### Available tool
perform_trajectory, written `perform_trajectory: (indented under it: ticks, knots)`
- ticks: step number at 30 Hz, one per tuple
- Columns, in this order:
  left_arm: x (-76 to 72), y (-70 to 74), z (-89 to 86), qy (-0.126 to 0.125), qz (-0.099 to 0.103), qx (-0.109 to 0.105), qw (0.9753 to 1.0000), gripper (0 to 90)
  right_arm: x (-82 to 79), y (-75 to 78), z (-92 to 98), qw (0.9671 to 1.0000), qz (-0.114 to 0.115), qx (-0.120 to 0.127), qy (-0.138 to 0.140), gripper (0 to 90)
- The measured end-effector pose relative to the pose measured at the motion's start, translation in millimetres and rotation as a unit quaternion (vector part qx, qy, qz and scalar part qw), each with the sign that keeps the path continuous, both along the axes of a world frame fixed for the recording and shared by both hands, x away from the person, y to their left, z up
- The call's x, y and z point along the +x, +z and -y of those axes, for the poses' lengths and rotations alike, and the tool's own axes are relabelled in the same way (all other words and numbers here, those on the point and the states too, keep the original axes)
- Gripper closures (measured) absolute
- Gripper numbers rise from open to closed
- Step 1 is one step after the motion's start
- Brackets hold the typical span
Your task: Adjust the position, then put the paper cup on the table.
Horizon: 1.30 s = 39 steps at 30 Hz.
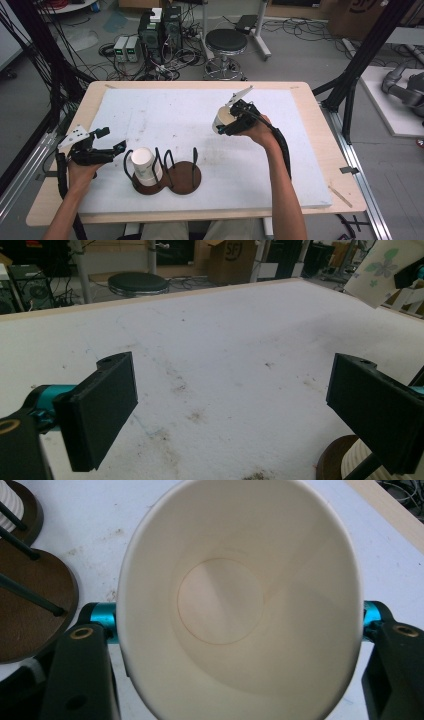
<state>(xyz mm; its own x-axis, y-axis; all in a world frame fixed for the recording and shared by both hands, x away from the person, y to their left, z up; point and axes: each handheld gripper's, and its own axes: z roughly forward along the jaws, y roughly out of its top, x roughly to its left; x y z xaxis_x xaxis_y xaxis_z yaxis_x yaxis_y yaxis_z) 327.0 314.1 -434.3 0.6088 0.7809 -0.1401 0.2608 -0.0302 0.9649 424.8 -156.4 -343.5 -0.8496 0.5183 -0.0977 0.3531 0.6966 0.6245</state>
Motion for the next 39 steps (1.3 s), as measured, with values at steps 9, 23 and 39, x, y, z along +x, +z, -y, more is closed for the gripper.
perform_trajectory:
  ticks: [9,23,39]
  knots:
    - [-0.5,-1.2,-0.8,-0.003,0.002,-0.002,1.0,6.2,-0.4,0.6,1.4,1.0,-0.001,0.002,-0.001,31.0]
    - [-1.5,-0.2,-2.4,-0.001,0.009,-0.007,0.9999,6.2,1.3,0.2,3.9,1.0,-0.005,-0.001,-0.004,31.0]
    - [-1.6,-0.2,-2.0,-0.001,0.009,-0.007,0.9999,6.2,4.5,-4.3,0.1,0.9998,-0.015,-0.013,0.005,31.1]
